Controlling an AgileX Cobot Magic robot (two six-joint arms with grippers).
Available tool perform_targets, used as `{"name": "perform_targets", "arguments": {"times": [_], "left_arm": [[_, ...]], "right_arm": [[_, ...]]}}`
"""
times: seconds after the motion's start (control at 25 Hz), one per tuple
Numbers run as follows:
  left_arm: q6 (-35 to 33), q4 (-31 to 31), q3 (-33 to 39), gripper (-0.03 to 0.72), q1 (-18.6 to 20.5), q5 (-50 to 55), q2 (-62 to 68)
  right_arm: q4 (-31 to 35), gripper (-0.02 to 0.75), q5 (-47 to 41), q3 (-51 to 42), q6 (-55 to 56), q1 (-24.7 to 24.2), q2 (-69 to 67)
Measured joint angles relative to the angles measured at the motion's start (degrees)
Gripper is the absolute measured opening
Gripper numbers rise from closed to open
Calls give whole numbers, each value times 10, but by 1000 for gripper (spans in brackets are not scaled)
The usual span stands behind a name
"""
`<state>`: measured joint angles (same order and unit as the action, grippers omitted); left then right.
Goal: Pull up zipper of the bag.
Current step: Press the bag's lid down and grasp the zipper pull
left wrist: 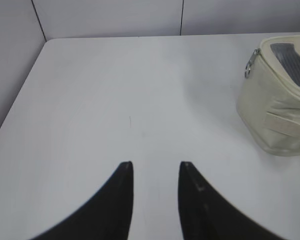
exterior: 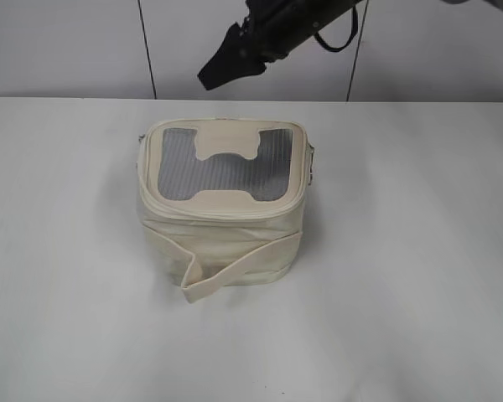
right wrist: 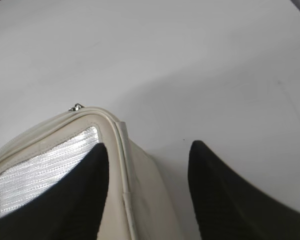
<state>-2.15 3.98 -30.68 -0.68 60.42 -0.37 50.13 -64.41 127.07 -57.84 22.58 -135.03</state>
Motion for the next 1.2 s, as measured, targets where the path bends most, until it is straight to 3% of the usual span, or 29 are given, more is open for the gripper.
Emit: {"name": "perform_targets", "arguments": {"times": [0.48,0.56,0.64,0.68,0.8,0.92,1.2], "left_arm": [[0,0,0,237,0,0,13],[0,0,0,237,0,0,17],[0,3,-1,237,0,-3,32],[0,6,-3,237,0,-8,43],[-12,33,-14,256,0,-46,107],[-87,119,-25,314,-3,-126,214],[-375,282,-29,363,-19,-335,529]], "right_arm": [[16,407,-16,19,27,42,-73],[15,339,-22,20,33,43,-78],[14,162,-24,20,37,43,-78],[13,108,-25,20,39,43,-79],[12,86,-26,20,42,43,-79],[12,86,-26,20,42,43,-79],[12,84,-26,20,54,43,-79]]}}
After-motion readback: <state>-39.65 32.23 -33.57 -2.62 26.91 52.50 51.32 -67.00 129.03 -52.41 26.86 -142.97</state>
